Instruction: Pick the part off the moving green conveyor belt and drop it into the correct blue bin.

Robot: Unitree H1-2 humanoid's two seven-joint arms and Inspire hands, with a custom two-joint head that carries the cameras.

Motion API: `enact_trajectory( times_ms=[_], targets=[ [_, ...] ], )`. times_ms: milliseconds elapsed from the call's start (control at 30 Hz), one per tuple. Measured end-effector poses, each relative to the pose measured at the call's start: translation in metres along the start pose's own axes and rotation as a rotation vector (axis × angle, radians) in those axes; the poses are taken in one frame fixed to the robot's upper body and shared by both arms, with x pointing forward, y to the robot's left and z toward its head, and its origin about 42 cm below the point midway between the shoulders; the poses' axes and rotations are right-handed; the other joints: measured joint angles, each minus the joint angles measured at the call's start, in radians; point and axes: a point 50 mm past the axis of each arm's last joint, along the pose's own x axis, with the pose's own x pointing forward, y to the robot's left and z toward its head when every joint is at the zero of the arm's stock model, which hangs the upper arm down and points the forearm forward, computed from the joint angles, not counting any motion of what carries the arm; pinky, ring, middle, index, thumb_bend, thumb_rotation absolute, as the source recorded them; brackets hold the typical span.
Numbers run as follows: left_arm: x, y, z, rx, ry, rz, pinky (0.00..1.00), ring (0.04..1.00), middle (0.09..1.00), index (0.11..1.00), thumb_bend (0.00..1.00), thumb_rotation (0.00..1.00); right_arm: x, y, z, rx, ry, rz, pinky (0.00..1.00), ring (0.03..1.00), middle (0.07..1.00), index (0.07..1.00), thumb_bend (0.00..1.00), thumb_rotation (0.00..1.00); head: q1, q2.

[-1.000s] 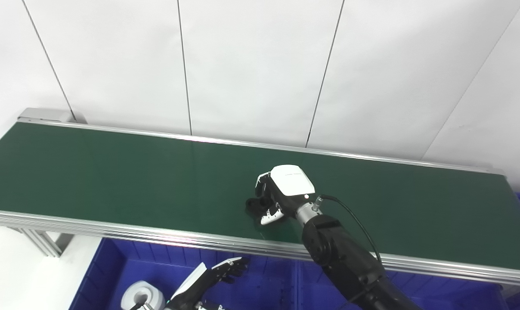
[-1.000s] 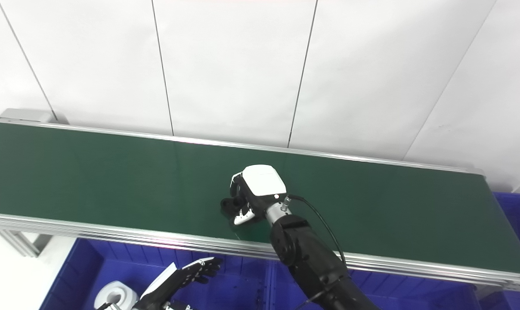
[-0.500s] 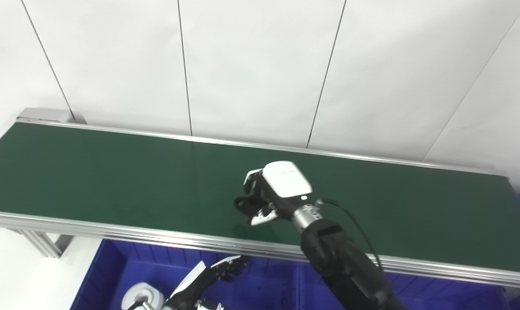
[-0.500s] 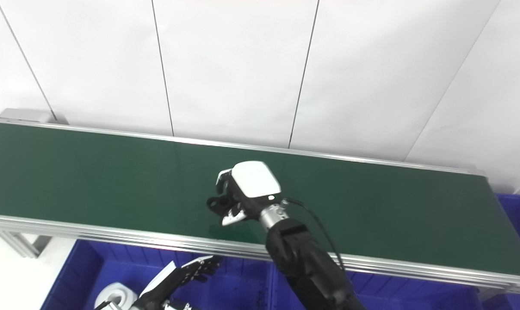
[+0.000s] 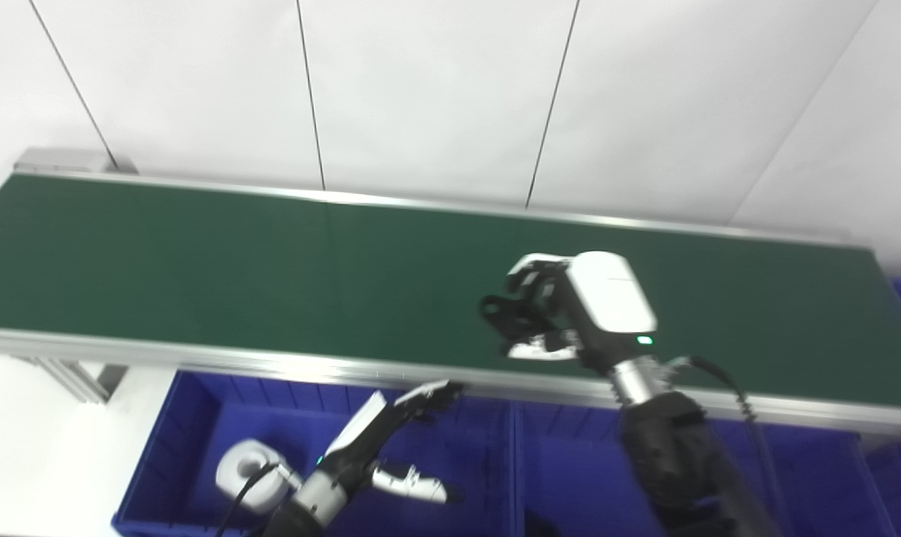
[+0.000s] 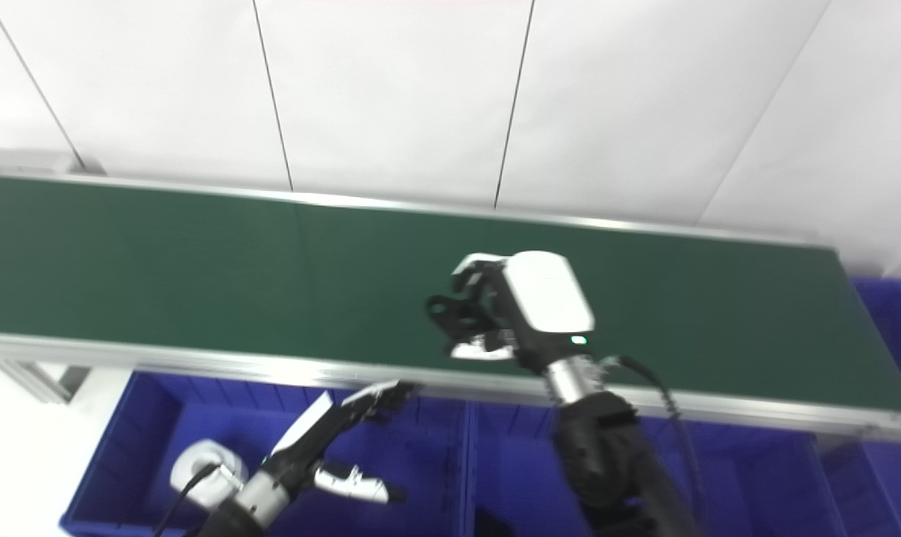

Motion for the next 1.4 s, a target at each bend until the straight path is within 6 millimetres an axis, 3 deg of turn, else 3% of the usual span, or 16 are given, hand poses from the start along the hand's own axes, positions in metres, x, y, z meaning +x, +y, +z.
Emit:
enact_trajectory(
  times_ms=[133, 233, 300, 500, 600, 733, 767, 833, 867, 900, 967, 1100, 1300, 1367, 1400],
  targets=[
    [0.007, -0.006, 0.015, 0.000, -0.002, 0.008, 0.78, 0.843, 0.860, 0.867, 0.68, 0.38, -0.032, 0.007, -0.019, 0.056, 0.090, 0.039, 0.18, 0.258, 0.473, 0.483, 0.52, 0.00, 0.043, 0.054],
    [0.013, -0.010, 0.023, -0.016, -0.007, 0.012, 0.78, 0.841, 0.858, 0.868, 0.68, 0.37, -0.050, 0.013, -0.033, 0.089, 0.149, 0.055, 0.18, 0.261, 0.474, 0.483, 0.52, 0.00, 0.046, 0.061],
    [0.014, -0.012, 0.027, -0.021, -0.013, 0.015, 0.76, 0.831, 0.851, 0.864, 0.68, 0.36, -0.061, 0.019, -0.042, 0.104, 0.192, 0.065, 0.18, 0.256, 0.411, 0.501, 0.51, 0.00, 0.051, 0.066],
    [0.012, -0.013, 0.027, -0.029, 0.001, 0.020, 0.77, 0.837, 0.857, 0.869, 0.69, 0.38, -0.092, 0.043, -0.073, 0.132, 0.320, 0.112, 0.18, 0.263, 0.389, 0.503, 0.51, 0.00, 0.055, 0.080],
    [0.010, -0.014, 0.029, -0.033, 0.006, 0.024, 0.77, 0.839, 0.859, 0.869, 0.69, 0.39, -0.100, 0.051, -0.081, 0.150, 0.357, 0.109, 0.25, 0.344, 0.419, 0.501, 0.52, 0.00, 0.052, 0.081],
    [0.010, -0.014, 0.029, -0.035, 0.008, 0.016, 0.77, 0.838, 0.859, 0.869, 0.69, 0.39, -0.104, 0.068, -0.090, 0.157, 0.418, 0.132, 0.28, 0.369, 0.416, 0.501, 0.52, 0.00, 0.052, 0.078],
    [0.010, -0.014, 0.029, -0.035, 0.008, 0.016, 0.77, 0.838, 0.859, 0.869, 0.69, 0.39, -0.104, 0.071, -0.090, 0.153, 0.427, 0.137, 0.36, 0.446, 0.440, 0.499, 0.52, 0.00, 0.052, 0.081],
    [0.010, -0.014, 0.029, -0.037, 0.008, 0.015, 0.76, 0.831, 0.857, 0.869, 0.69, 0.39, -0.101, 0.077, -0.089, 0.140, 0.443, 0.146, 0.60, 0.657, 0.504, 0.481, 0.52, 0.00, 0.049, 0.083],
    [0.009, -0.014, 0.029, -0.037, 0.007, 0.015, 0.76, 0.830, 0.856, 0.869, 0.69, 0.39, -0.100, 0.079, -0.089, 0.134, 0.451, 0.150, 0.65, 0.694, 0.513, 0.478, 0.52, 0.00, 0.049, 0.083],
    [0.009, -0.014, 0.029, -0.037, 0.008, 0.015, 0.76, 0.832, 0.859, 0.871, 0.68, 0.39, -0.098, 0.080, -0.088, 0.132, 0.460, 0.155, 0.73, 0.771, 0.675, 0.626, 0.54, 0.03, 0.043, 0.083],
    [0.008, -0.013, 0.028, -0.036, 0.011, 0.012, 0.76, 0.834, 0.860, 0.871, 0.68, 0.38, -0.094, 0.083, -0.087, 0.140, 0.454, 0.187, 0.80, 0.859, 0.849, 0.789, 0.58, 0.09, 0.042, 0.081],
    [0.006, -0.011, 0.029, -0.031, 0.011, 0.006, 0.75, 0.833, 0.860, 0.871, 0.69, 0.39, -0.089, 0.087, -0.084, 0.155, 0.428, 0.254, 0.83, 0.910, 0.922, 0.870, 0.61, 0.17, 0.043, 0.081],
    [0.004, -0.007, 0.030, -0.027, 0.006, 0.013, 0.76, 0.832, 0.858, 0.873, 0.69, 0.39, -0.091, 0.087, -0.082, 0.250, 0.453, 0.210, 0.81, 0.906, 0.928, 0.893, 0.64, 0.17, 0.052, 0.083],
    [0.003, -0.006, 0.028, -0.023, 0.010, 0.013, 0.76, 0.832, 0.859, 0.872, 0.69, 0.38, -0.094, 0.090, -0.075, 0.319, 0.455, 0.183, 0.73, 0.823, 0.935, 0.907, 0.63, 0.17, 0.060, 0.078],
    [0.002, -0.005, 0.027, -0.021, 0.012, 0.013, 0.76, 0.836, 0.861, 0.874, 0.69, 0.38, -0.096, 0.093, -0.071, 0.353, 0.446, 0.168, 0.64, 0.714, 0.943, 0.913, 0.63, 0.15, 0.069, 0.066]
  ],
)
